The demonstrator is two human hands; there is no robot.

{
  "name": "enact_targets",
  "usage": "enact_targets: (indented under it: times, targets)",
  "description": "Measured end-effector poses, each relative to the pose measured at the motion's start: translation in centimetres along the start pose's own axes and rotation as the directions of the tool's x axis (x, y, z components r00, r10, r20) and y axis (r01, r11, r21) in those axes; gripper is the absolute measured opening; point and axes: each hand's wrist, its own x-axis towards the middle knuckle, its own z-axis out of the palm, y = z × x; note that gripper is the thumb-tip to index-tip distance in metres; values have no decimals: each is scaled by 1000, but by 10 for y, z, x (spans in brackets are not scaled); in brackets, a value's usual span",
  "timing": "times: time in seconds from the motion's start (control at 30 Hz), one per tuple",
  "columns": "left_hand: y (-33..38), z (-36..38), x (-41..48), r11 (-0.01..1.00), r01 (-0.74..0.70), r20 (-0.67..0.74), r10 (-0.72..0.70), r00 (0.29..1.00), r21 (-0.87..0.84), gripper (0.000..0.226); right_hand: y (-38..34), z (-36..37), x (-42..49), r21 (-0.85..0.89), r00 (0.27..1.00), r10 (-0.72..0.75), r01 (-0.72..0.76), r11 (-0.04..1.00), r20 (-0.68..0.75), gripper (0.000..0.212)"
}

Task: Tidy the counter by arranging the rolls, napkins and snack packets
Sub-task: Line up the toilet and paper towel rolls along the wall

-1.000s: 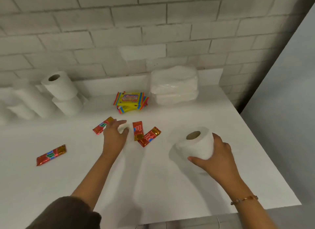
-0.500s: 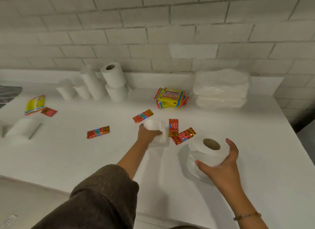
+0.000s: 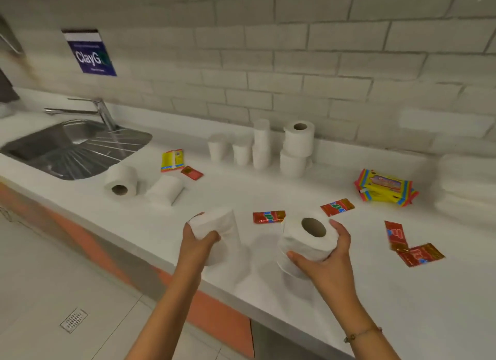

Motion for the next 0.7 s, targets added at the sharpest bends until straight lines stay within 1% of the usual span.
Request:
enact_targets:
  times: [0.13, 0.3, 0.4, 0.5, 0.6, 0.7]
  targets:
    - [6, -83, 20, 996, -91, -78, 92, 993, 8, 56, -29, 78, -5, 16, 999, -53, 53, 998, 4, 99]
    - [15, -146, 57, 989, -148, -102, 148, 984, 9, 57, -55, 147, 1, -5, 996, -91, 91, 996, 22, 100]
    - [13, -159, 83, 989, -149, -95, 150, 984, 17, 56, -56, 172, 10, -32, 997, -66, 68, 997, 42, 101]
    - [9, -160, 109, 991, -129, -90, 132, 987, 39, 57, -55, 186, 28, -63, 998, -60, 62, 996, 27, 100]
    - [6, -154, 152, 993, -109, -42, 111, 993, 41, 59, -51, 195, 63, -115, 995, -89, 83, 990, -46, 99]
    - [8, -140, 196, 994, -99, -11, 100, 995, 51, 59, -52, 191, 113, -156, 983, -108, 84, 984, -151, 99]
